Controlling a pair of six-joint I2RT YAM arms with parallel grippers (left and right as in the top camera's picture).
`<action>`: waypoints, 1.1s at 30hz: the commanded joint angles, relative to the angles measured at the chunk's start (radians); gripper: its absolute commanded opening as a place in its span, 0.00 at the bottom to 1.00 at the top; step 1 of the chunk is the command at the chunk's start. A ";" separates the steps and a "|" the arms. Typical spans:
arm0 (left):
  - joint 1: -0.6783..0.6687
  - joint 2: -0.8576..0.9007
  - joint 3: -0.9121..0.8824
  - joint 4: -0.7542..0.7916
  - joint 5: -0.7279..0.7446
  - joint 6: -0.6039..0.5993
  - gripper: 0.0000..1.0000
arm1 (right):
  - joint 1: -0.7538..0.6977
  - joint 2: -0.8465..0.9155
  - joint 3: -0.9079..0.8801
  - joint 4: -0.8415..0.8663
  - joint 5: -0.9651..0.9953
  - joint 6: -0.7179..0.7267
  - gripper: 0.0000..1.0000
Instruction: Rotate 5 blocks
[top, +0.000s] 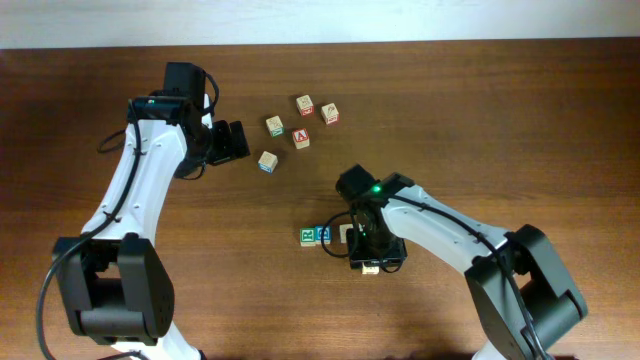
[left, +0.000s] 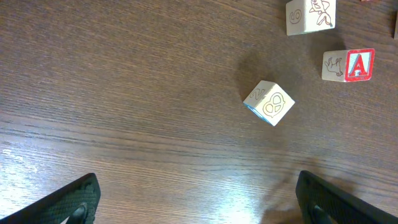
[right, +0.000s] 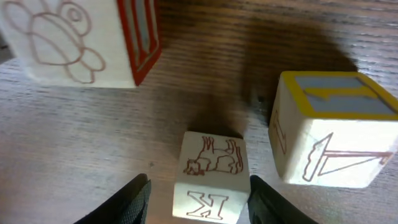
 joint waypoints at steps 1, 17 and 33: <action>0.000 0.003 0.016 -0.001 -0.007 0.016 0.99 | 0.005 0.016 -0.009 0.001 0.018 -0.010 0.47; 0.000 0.003 0.016 -0.001 -0.007 0.016 0.99 | -0.089 0.016 -0.001 0.124 0.064 -0.067 0.34; 0.000 0.003 0.016 -0.001 -0.007 0.016 0.99 | -0.113 0.016 -0.001 0.243 0.050 -0.186 0.36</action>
